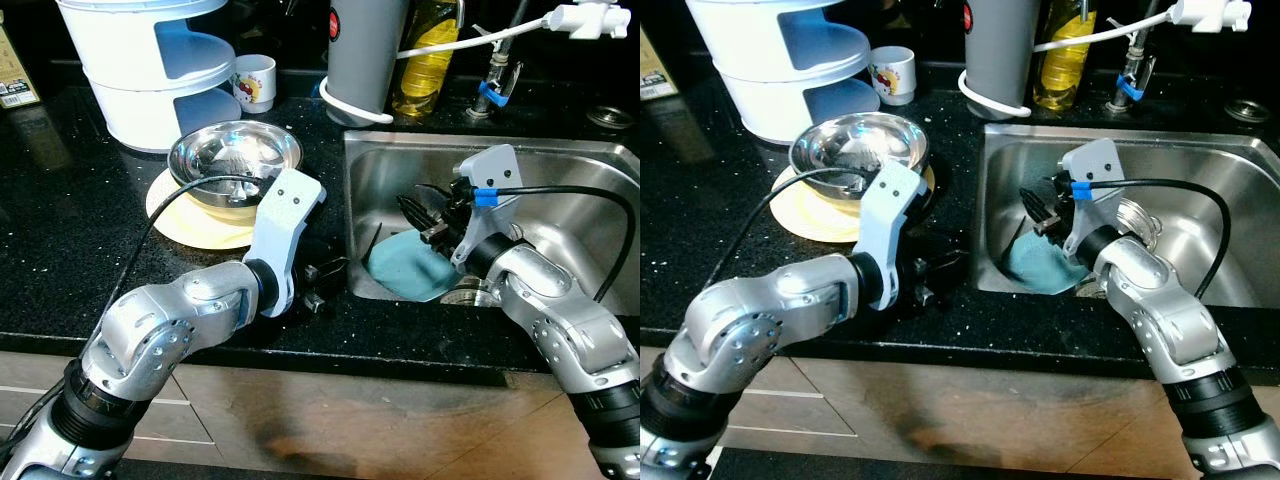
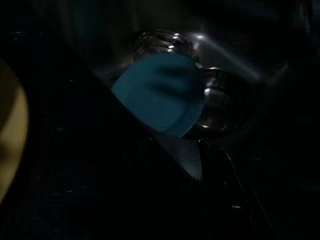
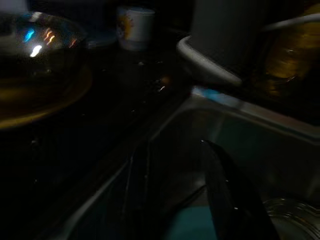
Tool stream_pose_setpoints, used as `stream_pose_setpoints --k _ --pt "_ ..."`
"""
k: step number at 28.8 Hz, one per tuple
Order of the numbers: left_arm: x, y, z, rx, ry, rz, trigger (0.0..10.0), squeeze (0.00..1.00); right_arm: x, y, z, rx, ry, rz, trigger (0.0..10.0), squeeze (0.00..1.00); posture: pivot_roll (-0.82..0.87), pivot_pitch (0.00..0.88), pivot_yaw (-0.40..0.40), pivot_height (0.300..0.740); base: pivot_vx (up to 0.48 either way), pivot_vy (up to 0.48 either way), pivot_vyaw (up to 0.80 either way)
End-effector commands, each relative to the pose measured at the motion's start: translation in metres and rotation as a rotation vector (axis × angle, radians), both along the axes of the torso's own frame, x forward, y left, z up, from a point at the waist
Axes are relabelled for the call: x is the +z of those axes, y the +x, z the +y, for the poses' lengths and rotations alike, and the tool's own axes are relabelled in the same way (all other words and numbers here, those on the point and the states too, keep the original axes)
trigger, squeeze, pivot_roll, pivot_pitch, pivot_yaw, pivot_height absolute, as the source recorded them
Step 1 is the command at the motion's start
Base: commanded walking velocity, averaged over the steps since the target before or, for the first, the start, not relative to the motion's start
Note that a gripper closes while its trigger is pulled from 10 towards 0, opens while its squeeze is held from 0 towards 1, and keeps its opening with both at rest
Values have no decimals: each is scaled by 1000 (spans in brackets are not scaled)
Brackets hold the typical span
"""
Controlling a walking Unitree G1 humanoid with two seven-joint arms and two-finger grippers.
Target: Kitchen organization
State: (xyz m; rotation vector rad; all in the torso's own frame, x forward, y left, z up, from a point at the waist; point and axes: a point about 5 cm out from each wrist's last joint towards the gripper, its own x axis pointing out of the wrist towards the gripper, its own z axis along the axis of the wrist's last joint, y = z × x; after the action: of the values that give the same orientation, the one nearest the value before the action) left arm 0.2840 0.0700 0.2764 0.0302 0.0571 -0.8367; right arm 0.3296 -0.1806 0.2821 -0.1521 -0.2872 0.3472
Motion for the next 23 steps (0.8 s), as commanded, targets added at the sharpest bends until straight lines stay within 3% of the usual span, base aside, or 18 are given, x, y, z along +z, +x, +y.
stream_pose_setpoints --k 1,2,4,7,11,13,23 --pt "6 -6 -5 -57 -21 -14 10000 0 24 -5 -16 -70 169 -126 10000 0 15 180 -3 740 0 0 0" --pt "6 -6 -5 -57 -21 -14 10000 0 24 -5 -16 -70 169 -126 10000 0 15 180 -3 740 0 0 0" --pt "8 -6 -3 -44 -38 -36 10000 0 36 -9 -26 -118 340 -194 10000 0 14 176 -2 740 0 0 0" --pt "8 1 12 103 -130 -92 10000 0 23 -19 -17 -88 520 -151 10000 0 -5 163 17 740 0 0 0" --pt "0 -2 14 136 -110 -136 10000 0 -1 -35 21 -16 525 -84 10000 0 -21 150 20 740 0 0 0" --pt "-3 -3 12 134 -97 -150 10000 0 -4 -42 35 -16 479 -89 10000 0 -28 147 19 740 0 0 0" --pt "-2 -6 10 110 -125 -166 10000 0 -2 -49 36 7 504 -73 10000 0 -47 143 15 740 0 0 0"
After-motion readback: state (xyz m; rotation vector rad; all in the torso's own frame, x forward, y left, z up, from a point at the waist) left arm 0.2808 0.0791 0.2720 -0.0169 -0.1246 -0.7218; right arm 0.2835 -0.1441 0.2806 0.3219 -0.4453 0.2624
